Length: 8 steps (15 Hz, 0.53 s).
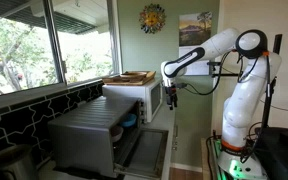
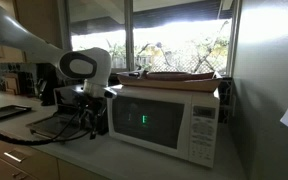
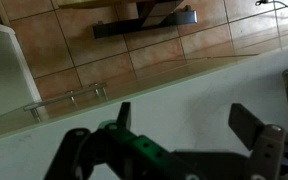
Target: Remove the two bowls from the toaster oven and stack them together on top of the oven
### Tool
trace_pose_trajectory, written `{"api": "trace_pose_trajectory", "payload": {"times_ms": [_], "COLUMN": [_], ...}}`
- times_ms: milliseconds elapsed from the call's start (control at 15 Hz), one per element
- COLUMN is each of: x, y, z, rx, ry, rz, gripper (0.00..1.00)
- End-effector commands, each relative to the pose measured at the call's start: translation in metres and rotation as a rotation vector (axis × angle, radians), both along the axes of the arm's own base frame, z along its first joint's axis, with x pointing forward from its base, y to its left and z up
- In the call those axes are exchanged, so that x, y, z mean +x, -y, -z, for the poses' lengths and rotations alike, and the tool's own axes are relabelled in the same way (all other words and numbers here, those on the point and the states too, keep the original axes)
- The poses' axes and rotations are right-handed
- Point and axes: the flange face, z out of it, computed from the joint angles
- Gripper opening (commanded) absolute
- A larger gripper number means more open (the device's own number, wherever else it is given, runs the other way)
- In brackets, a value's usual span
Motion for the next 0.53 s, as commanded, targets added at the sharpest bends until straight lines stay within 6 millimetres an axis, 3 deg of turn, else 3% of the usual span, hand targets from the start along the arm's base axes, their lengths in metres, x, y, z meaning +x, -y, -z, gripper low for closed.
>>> {"api": "trace_pose_trajectory", "payload": {"times_ms": [0, 267, 467], "x": [0.0, 0.001, 0.007], "y": [0.0, -0.005, -0.044], "z": [-0.001, -0.001, -0.008], "rx": [0.0, 0.016, 0.124], "ry": [-0.001, 0.006, 0.024], "rz": [0.0, -0.001, 0.103], "gripper": [1.0, 1.0, 1.0]}}
